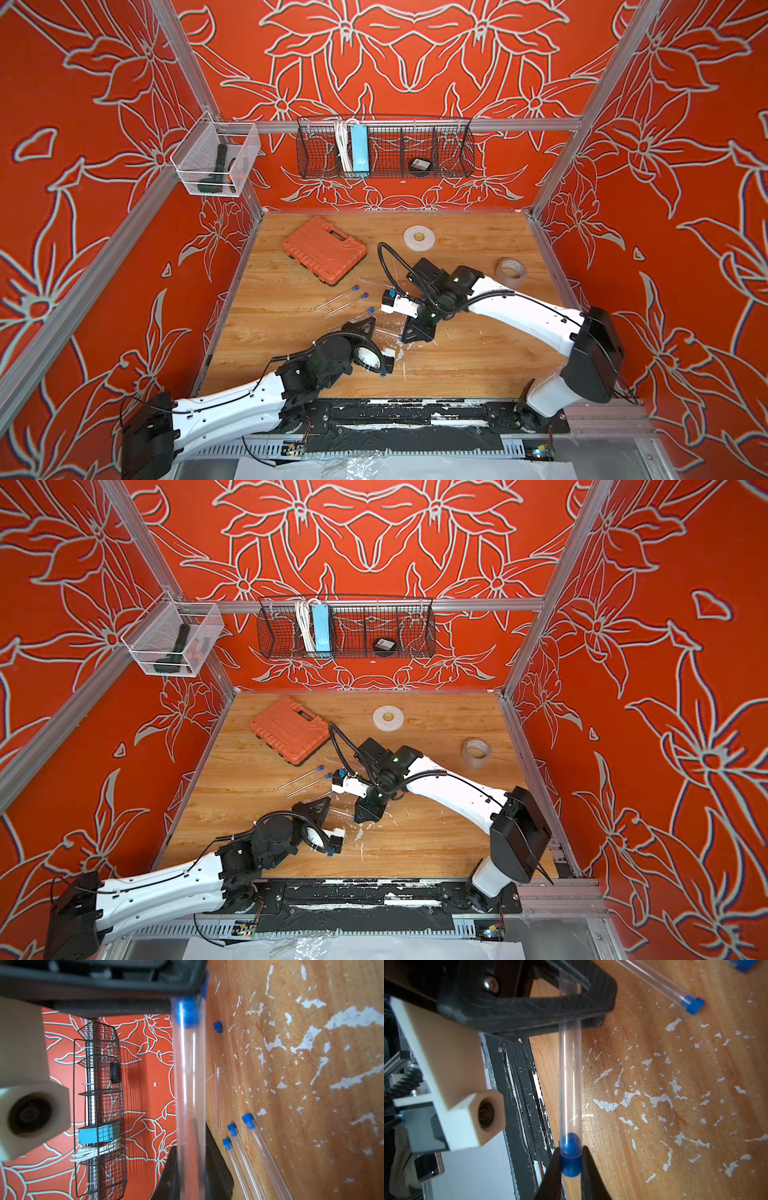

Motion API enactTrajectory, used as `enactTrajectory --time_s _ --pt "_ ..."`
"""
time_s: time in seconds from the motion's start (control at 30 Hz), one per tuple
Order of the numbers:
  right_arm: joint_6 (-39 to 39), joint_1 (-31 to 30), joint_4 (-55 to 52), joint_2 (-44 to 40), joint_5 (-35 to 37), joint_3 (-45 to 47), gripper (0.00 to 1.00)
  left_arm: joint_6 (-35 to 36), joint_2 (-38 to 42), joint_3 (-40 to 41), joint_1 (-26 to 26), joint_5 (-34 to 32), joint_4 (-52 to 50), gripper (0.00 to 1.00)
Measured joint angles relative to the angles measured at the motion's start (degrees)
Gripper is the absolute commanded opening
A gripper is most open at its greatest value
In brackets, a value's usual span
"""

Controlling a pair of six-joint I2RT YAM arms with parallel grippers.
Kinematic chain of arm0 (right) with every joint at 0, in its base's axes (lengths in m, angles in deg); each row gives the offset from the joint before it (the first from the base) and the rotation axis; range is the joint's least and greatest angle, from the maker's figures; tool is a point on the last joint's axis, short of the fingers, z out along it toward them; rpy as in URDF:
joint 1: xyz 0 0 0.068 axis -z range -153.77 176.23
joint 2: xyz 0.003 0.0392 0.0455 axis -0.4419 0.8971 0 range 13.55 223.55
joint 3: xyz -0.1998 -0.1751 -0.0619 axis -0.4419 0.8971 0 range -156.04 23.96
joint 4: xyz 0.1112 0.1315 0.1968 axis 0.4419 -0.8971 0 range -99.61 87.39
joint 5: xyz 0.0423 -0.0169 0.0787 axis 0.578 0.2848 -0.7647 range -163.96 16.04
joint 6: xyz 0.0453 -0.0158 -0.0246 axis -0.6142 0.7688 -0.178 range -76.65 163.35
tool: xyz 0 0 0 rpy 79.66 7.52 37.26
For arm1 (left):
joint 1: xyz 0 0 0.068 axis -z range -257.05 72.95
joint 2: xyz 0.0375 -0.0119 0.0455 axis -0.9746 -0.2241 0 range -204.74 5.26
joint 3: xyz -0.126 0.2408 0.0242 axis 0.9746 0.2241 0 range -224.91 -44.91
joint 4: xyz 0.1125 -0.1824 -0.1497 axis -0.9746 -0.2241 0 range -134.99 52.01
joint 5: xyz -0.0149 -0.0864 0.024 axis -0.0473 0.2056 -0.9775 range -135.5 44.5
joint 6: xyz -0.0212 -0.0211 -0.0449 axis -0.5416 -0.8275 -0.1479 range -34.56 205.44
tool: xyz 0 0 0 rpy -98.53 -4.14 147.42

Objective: Insert stoppers into test tubes
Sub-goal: Insert the stopper into the test tube, then place the test tube at the center of the board.

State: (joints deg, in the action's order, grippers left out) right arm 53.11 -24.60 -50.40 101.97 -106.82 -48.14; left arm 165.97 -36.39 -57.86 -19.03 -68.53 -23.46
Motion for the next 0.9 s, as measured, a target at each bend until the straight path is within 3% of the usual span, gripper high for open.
enactTrajectory --time_s 0.17,0.47,0.7,0.9 --pt "0.2 0.8 11.5 -5.8 2.1 2.4 0.39 -1.0 -3.3 -2.7 2.5 6.2 -2.0 0.0" --pt "-4.9 7.9 18.2 -21.6 2.8 14.1 0.45 -8.3 -9.0 -8.7 -2.6 10.6 -10.8 0.0" --pt "-14.2 16.6 22.8 -29.4 9.1 20.0 0.47 -20.2 -16.1 -15.3 -8.4 18.3 -19.3 0.0" --pt "-18.4 19.0 23.8 -33.3 15.5 24.7 0.47 -31.5 -22.8 -21.0 -13.9 24.8 -25.6 0.0"
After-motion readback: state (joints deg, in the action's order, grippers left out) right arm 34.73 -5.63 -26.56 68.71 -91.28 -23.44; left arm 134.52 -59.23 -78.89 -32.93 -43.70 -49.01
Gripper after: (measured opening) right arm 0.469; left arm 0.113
